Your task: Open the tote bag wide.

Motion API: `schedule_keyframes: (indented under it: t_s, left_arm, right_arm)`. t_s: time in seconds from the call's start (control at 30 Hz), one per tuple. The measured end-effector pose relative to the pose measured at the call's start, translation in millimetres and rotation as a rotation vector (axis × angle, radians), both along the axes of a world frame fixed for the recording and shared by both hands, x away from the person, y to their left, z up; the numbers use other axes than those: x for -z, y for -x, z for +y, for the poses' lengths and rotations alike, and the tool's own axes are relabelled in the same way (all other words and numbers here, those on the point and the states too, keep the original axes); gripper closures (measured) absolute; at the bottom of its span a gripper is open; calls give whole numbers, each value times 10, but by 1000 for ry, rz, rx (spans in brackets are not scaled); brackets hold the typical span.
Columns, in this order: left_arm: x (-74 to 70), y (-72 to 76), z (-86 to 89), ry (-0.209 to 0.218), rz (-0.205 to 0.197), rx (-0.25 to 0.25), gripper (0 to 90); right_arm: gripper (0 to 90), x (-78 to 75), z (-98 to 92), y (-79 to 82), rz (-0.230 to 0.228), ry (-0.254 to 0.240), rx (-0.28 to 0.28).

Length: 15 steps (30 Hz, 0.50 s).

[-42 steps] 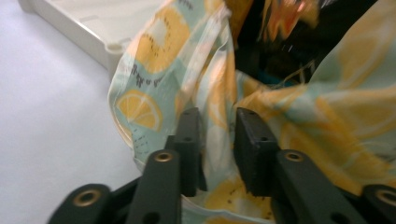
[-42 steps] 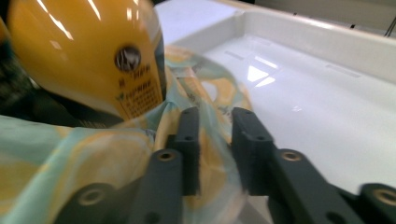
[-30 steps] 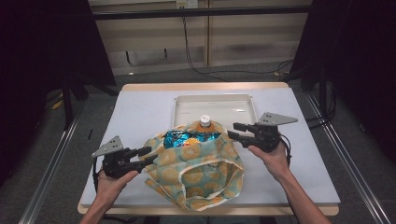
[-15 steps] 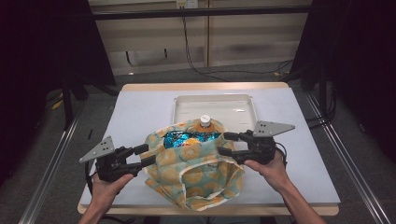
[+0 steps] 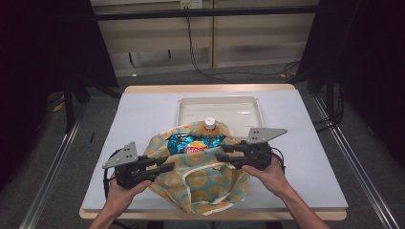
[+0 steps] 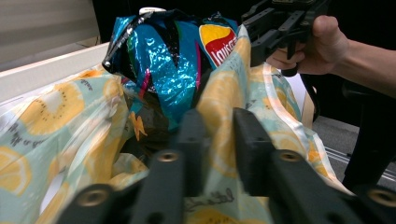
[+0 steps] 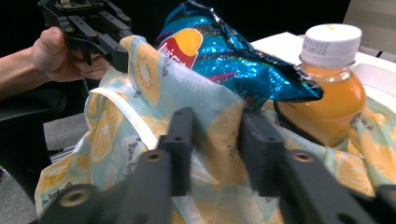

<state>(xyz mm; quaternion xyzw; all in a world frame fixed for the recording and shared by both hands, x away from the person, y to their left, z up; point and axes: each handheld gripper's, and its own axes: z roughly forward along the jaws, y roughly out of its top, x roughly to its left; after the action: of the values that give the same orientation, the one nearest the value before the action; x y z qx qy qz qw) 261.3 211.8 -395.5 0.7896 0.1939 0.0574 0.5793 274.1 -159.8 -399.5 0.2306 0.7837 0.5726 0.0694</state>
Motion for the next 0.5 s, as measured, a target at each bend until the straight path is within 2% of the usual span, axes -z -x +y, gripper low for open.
schedule_keyframes:
  t_s: [0.03, 0.07, 0.1, 0.13, 0.17, 0.2, 0.27, 0.3, 0.37, 0.43, 0.5]
  left_arm:
    - [-7, 3, 8, 9, 0, 8, 818]
    - [-7, 3, 8, 9, 0, 8, 857]
    - [-35, 20, 22, 7, -9, 13, 879]
    - [-35, 20, 22, 7, -9, 13, 883]
    - [-53, 29, 27, 16, -9, 17, 883]
    - [-68, 43, 28, 22, -6, 20, 886]
    - [-104, 99, 27, 53, -1, 40, 880]
    - [-104, 99, 27, 53, -1, 40, 865]
    - [-129, 158, 34, 42, -14, 53, 865]
    - [-119, 216, 39, 41, -7, 79, 888]
    - [-91, 280, 40, 16, -13, 89, 894]
  right_arm:
    - [741, -10, -11, 6, 0, -5, -3]
    - [741, -10, -11, 6, 0, -5, -3]
    - [858, -33, -39, 22, 0, -13, 5]
    - [858, -33, -39, 22, 0, -13, 5]
    - [897, -44, -56, 27, 2, -27, -1]
    - [900, -57, -74, 38, 8, -40, -8]
    - [900, -84, -75, 96, 3, -27, -10]
    - [900, -94, -77, 123, 2, -25, -10]
    - [900, -104, -82, 152, -3, -27, -17]
    - [900, -130, -99, 227, -7, -32, -27]
    - [900, -136, -101, 254, -9, -31, -31]
